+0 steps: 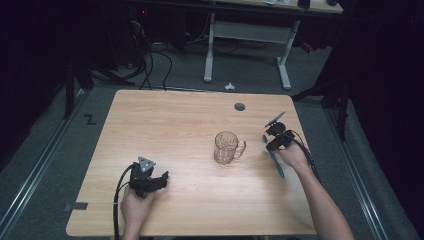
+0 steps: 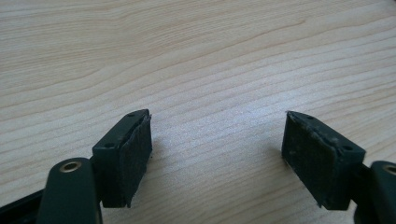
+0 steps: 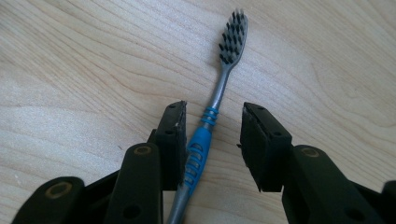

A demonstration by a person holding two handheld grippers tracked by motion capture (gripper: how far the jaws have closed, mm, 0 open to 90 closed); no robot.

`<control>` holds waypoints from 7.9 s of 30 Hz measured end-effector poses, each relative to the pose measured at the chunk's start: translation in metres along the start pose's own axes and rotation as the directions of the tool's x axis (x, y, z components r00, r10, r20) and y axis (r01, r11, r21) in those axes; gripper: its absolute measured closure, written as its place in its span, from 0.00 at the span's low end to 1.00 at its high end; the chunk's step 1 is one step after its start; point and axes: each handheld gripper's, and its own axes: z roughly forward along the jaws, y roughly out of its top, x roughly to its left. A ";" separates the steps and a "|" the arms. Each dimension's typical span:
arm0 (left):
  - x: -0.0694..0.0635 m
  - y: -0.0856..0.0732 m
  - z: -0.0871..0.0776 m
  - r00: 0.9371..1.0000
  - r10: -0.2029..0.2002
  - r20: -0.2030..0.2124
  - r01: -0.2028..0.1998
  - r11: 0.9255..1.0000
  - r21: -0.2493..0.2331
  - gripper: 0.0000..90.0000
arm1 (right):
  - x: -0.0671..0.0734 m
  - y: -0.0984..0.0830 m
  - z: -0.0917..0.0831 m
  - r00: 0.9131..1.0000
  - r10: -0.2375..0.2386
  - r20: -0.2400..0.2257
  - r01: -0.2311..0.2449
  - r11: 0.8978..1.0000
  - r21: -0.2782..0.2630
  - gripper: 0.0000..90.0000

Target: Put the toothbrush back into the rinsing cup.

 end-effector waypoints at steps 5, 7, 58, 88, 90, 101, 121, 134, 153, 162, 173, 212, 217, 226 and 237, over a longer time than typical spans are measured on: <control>0.000 0.000 0.000 1.000 0.000 0.000 0.000 1.000 0.000 0.28 | -0.001 0.002 0.005 1.000 0.013 -0.023 -0.012 1.000 0.025 0.69; 0.000 0.000 0.000 1.000 0.000 0.000 0.000 1.000 0.000 0.28 | -0.001 0.002 0.006 1.000 0.013 -0.027 -0.012 0.999 0.030 0.69; 0.000 0.000 0.000 1.000 0.001 0.000 -0.001 1.000 0.000 0.28 | -0.001 0.002 0.011 0.997 0.020 -0.081 -0.016 0.999 0.052 0.88; 0.000 0.000 0.000 1.000 0.000 0.000 0.000 1.000 0.000 0.28 | 0.006 0.001 0.003 0.992 -0.006 -0.127 0.002 1.000 -0.028 0.89; 0.000 0.000 0.000 1.000 0.001 0.000 -0.001 1.000 0.000 0.28 | 0.005 0.000 0.001 0.991 -0.005 -0.135 0.000 0.999 -0.039 0.89; 0.000 0.000 0.000 1.000 0.001 -0.001 -0.001 1.000 0.001 0.28 | 0.006 -0.003 -0.015 0.986 -0.018 -0.164 -0.002 0.993 -0.117 0.89; 0.000 0.000 0.000 1.000 0.002 -0.002 -0.002 1.000 0.001 0.28 | 0.019 -0.010 -0.034 0.976 -0.050 -0.213 0.000 0.974 -0.228 0.89; -0.001 0.000 0.000 1.000 0.004 -0.004 -0.004 1.000 0.002 0.28 | 0.018 -0.023 -0.041 0.961 -0.037 -0.274 -0.047 0.954 -0.296 0.89; -0.001 0.000 0.000 1.000 0.005 -0.004 -0.005 1.000 0.001 0.28 | 0.025 -0.033 -0.057 0.940 -0.058 -0.337 -0.088 0.911 -0.402 0.89; -0.001 0.000 0.000 1.000 0.005 -0.005 -0.005 1.000 0.001 0.28 | 0.029 -0.035 -0.067 0.932 -0.081 -0.352 -0.103 0.874 -0.474 0.89; -0.001 0.000 0.000 1.000 0.005 -0.005 -0.005 1.000 0.001 0.28 | 0.032 -0.035 -0.076 0.923 -0.106 -0.371 -0.121 0.834 -0.538 0.89; -0.001 0.000 0.000 1.000 0.006 -0.006 -0.005 1.000 0.002 0.28 | 0.046 -0.014 -0.106 0.925 -0.181 -0.333 -0.113 0.706 -0.699 0.89; -0.001 0.000 0.000 1.000 0.005 -0.005 -0.005 1.000 0.001 0.28 | 0.047 -0.008 -0.109 0.930 -0.180 -0.320 -0.114 0.687 -0.717 0.89; -0.001 0.000 0.000 1.000 0.005 -0.004 -0.005 1.000 0.001 0.28 | 0.049 0.003 -0.106 0.934 -0.168 -0.315 -0.126 0.671 -0.731 0.89; -0.001 0.000 0.000 1.000 0.005 -0.006 -0.005 1.000 0.001 0.28 | 0.051 0.017 -0.101 0.935 -0.153 -0.320 -0.144 0.661 -0.737 0.89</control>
